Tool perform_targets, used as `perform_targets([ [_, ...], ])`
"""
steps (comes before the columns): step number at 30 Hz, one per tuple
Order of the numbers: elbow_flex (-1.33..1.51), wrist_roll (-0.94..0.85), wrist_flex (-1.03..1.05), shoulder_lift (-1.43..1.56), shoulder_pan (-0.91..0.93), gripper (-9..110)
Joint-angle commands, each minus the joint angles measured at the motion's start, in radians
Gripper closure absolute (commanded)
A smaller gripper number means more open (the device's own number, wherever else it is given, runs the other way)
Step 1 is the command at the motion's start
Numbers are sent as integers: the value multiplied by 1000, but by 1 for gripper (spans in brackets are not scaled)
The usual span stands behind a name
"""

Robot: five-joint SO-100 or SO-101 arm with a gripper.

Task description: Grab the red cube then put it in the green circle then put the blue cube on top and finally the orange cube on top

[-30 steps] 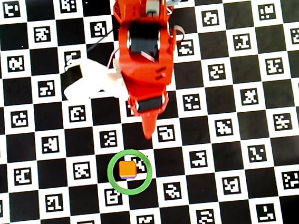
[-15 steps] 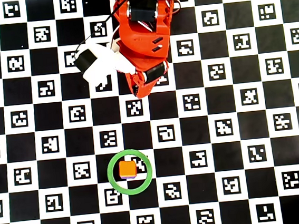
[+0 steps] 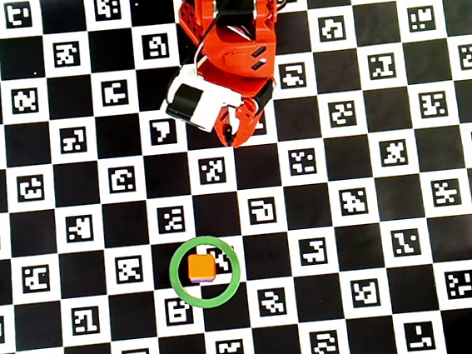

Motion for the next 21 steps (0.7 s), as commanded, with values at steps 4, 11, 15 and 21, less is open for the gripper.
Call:
perform_targets([
  [4, 150, -95, -40, 138, -14, 107],
  [11, 278, -129, -12, 207, -17, 107],
  [15, 344, -141, -2, 259, -5, 107],
  [21, 377, -173, 43, 308, 12, 107],
])
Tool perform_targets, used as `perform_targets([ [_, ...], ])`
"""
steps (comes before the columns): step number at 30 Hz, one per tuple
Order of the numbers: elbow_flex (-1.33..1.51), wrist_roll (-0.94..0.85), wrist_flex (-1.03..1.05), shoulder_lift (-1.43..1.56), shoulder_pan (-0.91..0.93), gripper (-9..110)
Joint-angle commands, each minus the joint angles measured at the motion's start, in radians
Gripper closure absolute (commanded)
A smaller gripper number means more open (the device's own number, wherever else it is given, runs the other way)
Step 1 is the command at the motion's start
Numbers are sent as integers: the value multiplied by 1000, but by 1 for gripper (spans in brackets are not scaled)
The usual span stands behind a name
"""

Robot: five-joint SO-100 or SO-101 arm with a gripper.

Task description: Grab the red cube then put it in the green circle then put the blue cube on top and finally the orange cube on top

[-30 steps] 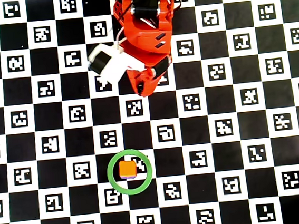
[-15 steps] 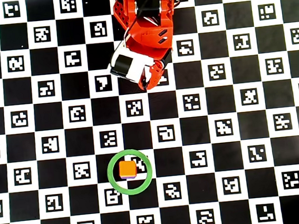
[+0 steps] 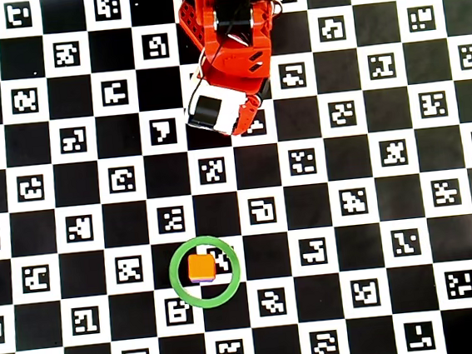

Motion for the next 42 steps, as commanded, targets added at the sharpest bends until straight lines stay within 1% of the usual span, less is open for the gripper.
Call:
perform_targets([
  [1, 51, -21, 20, 31, 11, 107],
  [14, 57, -183, 202, 103, 21, 107],
  [24, 57, -193, 239, 170, 15, 107],
  [42, 57, -195, 241, 172, 17, 107],
])
